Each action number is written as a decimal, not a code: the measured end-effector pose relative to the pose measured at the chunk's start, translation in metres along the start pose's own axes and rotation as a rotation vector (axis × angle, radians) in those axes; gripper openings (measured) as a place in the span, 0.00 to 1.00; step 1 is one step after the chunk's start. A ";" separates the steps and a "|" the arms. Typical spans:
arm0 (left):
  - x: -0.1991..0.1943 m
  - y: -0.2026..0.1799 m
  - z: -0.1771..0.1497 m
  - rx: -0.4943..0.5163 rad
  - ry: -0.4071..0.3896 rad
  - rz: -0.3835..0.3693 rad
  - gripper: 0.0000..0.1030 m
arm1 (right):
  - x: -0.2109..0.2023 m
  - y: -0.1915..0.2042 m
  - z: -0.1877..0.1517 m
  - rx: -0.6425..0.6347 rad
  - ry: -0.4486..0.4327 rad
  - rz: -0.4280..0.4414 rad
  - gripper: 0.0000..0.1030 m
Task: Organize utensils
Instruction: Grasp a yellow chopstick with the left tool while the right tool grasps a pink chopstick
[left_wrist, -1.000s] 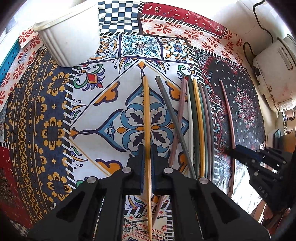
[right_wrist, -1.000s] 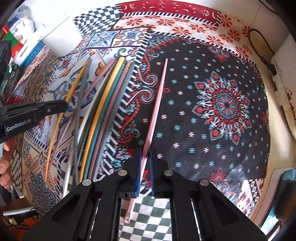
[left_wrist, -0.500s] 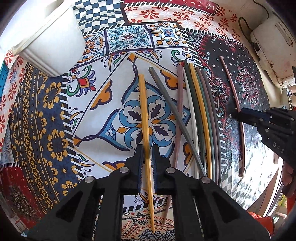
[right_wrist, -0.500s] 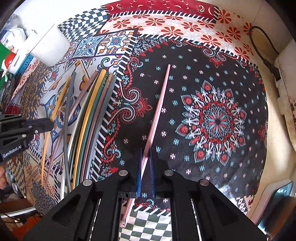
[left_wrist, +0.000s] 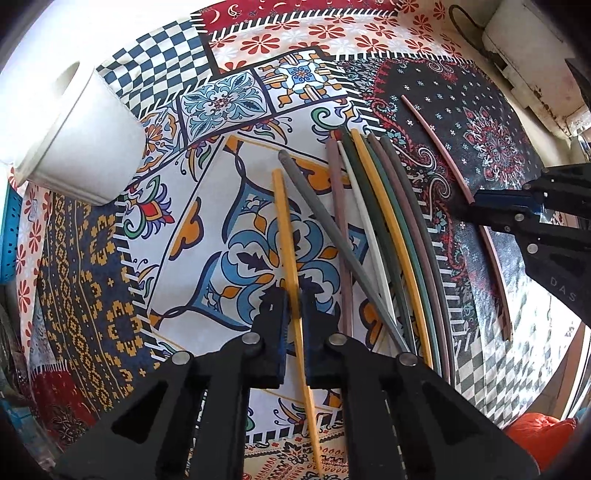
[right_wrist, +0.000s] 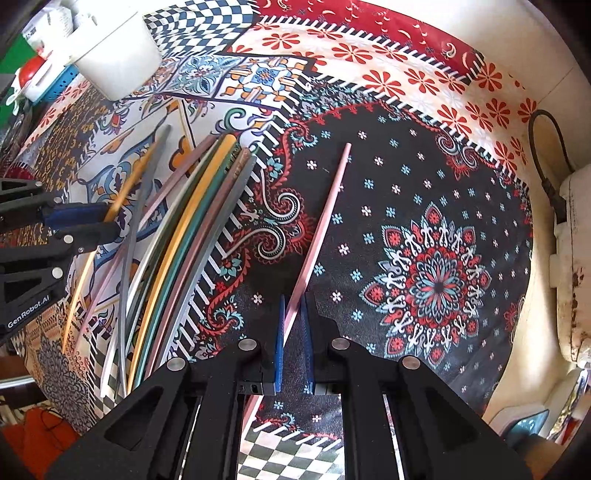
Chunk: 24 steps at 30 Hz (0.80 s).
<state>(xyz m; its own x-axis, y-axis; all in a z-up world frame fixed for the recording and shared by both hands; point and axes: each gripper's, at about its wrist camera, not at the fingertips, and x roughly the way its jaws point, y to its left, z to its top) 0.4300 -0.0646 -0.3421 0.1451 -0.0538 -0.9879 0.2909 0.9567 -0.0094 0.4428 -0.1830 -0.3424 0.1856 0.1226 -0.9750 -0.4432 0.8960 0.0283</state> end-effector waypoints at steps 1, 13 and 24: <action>-0.001 0.002 -0.004 -0.012 -0.002 -0.012 0.05 | 0.001 0.001 0.001 0.001 -0.005 0.001 0.07; -0.034 0.031 -0.032 -0.151 -0.086 -0.069 0.04 | -0.028 0.009 0.010 0.043 -0.075 0.065 0.05; -0.100 0.052 -0.073 -0.237 -0.278 -0.022 0.04 | -0.065 0.011 -0.006 0.079 -0.197 0.127 0.05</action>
<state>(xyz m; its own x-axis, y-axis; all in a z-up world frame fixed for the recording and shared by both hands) 0.3621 0.0118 -0.2555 0.4018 -0.1200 -0.9078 0.0747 0.9924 -0.0981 0.4205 -0.1839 -0.2804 0.3032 0.3103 -0.9010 -0.4055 0.8976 0.1727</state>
